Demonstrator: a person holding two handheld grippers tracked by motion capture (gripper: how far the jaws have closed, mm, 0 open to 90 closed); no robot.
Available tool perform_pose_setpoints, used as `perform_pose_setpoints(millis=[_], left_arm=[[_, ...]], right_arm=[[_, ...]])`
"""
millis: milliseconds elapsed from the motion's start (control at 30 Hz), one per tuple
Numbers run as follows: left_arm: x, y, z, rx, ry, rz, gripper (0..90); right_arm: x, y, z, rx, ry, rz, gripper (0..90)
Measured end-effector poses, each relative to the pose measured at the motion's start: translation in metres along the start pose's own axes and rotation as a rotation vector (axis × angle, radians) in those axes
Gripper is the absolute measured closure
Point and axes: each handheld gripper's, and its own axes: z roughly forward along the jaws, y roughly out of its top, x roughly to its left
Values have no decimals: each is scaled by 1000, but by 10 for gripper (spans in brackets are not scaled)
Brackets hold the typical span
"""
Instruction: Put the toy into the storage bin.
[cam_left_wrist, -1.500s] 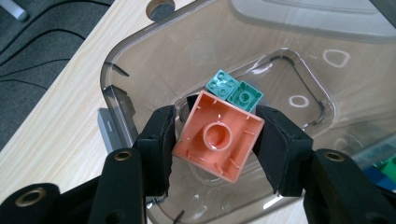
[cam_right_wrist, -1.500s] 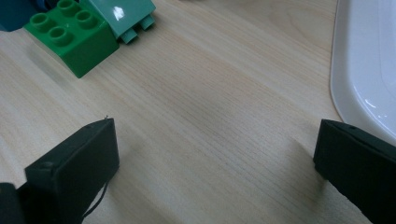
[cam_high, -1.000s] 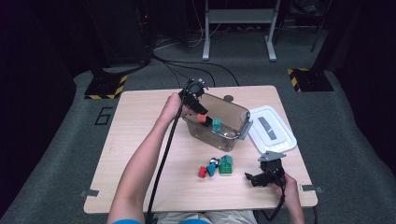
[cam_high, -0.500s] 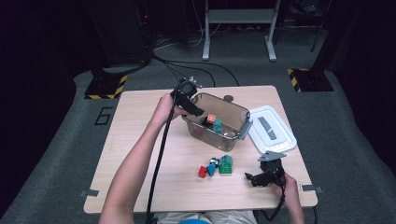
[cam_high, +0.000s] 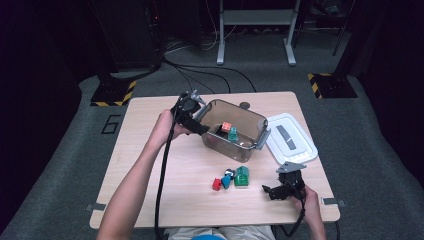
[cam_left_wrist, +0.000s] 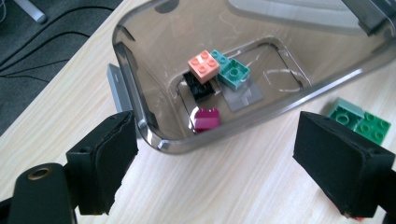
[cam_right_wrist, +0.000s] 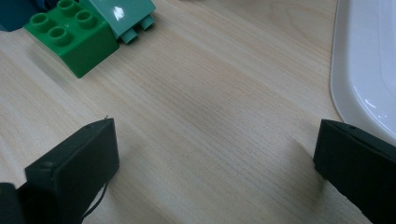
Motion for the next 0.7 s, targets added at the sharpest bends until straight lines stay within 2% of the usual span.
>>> perform_pose_setpoints(millis=[233,333,400,700], left_arm=[[-11,-23,-3,-9,-4,12,131],[-15,-33,-1,-9,-11,-2,130],[-18,-41,2,-11,-18,-14,126],[-32,-66,19,13,-34,-15,99]], right_arm=[[0,0,0,0,0,0,0],[0,0,0,0,0,-1,0],[0,0,0,0,0,-1,0],[0,0,0,0,0,0,0]])
